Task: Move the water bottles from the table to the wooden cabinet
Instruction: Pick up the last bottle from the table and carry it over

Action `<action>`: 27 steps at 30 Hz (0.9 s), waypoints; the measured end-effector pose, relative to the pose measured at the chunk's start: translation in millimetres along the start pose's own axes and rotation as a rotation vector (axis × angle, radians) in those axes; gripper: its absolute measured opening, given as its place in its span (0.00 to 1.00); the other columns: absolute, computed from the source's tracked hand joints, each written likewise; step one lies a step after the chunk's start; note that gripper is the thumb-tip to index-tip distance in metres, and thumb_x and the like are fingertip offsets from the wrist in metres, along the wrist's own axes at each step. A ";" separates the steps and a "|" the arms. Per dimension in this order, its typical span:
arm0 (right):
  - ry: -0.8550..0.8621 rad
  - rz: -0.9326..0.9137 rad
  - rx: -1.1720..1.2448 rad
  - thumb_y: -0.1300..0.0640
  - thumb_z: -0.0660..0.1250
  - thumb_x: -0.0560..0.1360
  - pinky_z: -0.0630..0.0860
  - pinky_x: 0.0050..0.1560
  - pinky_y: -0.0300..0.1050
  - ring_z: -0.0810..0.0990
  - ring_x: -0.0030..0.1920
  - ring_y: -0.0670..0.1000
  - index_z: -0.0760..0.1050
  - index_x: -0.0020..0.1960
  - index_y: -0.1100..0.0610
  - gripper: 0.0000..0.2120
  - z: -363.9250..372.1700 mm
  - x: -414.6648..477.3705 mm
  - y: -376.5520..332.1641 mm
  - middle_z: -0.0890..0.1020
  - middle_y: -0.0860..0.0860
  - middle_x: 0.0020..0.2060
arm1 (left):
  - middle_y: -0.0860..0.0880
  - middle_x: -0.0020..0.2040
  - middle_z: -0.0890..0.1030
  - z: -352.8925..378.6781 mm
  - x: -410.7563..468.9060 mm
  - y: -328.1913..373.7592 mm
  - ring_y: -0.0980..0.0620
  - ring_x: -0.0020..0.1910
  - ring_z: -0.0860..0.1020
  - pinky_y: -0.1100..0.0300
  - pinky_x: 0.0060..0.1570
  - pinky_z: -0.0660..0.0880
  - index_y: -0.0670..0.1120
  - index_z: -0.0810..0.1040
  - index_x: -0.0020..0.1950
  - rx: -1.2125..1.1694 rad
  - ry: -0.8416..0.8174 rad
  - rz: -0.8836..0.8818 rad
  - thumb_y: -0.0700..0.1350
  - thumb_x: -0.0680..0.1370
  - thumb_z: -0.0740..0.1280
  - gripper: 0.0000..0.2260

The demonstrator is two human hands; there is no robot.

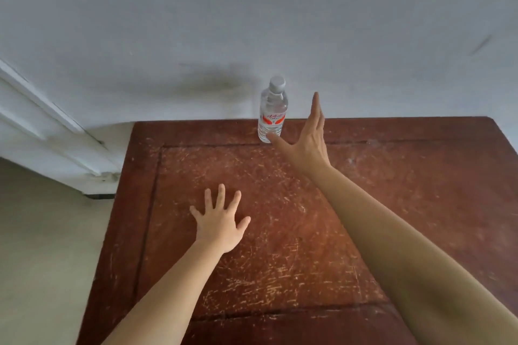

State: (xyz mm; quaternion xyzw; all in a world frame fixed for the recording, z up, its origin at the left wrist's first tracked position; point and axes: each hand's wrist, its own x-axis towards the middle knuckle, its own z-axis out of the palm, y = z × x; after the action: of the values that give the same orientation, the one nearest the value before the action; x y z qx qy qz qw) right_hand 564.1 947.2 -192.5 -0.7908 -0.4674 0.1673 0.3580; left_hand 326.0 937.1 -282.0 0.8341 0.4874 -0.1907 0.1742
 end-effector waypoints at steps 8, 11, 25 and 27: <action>0.126 -0.197 0.097 0.52 0.76 0.74 0.78 0.58 0.63 0.74 0.68 0.68 0.44 0.77 0.42 0.47 78.7 67.5 23.7 0.61 0.62 0.78 | 0.48 0.83 0.41 12.5 7.9 -2.7 0.38 0.81 0.43 0.30 0.73 0.54 0.61 0.43 0.81 0.065 0.053 -0.013 0.72 0.79 0.47 0.33; 0.159 -0.211 0.171 0.60 0.72 0.76 0.80 0.50 0.58 0.81 0.58 0.67 0.46 0.76 0.41 0.43 86.4 70.8 25.2 0.68 0.60 0.74 | 0.48 0.83 0.40 14.2 10.4 -5.2 0.39 0.81 0.43 0.30 0.74 0.54 0.62 0.43 0.80 0.091 0.047 -0.027 0.72 0.78 0.45 0.33; 0.055 -0.189 0.158 0.59 0.76 0.73 0.75 0.48 0.46 0.82 0.56 0.65 0.43 0.75 0.41 0.48 33.6 -54.5 60.0 0.72 0.62 0.71 | 0.48 0.83 0.42 4.7 11.6 -4.0 0.38 0.81 0.44 0.30 0.72 0.56 0.61 0.44 0.81 0.107 -0.008 -0.036 0.72 0.78 0.46 0.34; 0.077 -0.163 0.094 0.58 0.77 0.73 0.76 0.47 0.46 0.83 0.55 0.66 0.44 0.76 0.44 0.49 17.8 -84.4 62.3 0.72 0.63 0.71 | 0.47 0.83 0.42 2.5 10.4 -3.8 0.38 0.81 0.44 0.30 0.72 0.57 0.61 0.44 0.81 0.121 -0.019 -0.015 0.72 0.78 0.45 0.34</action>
State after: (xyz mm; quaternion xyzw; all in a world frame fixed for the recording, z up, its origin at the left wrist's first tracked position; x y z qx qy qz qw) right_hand 549.3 862.9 -255.7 -0.7383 -0.5079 0.1288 0.4247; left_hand 326.9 945.4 -289.5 0.8375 0.4798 -0.2288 0.1265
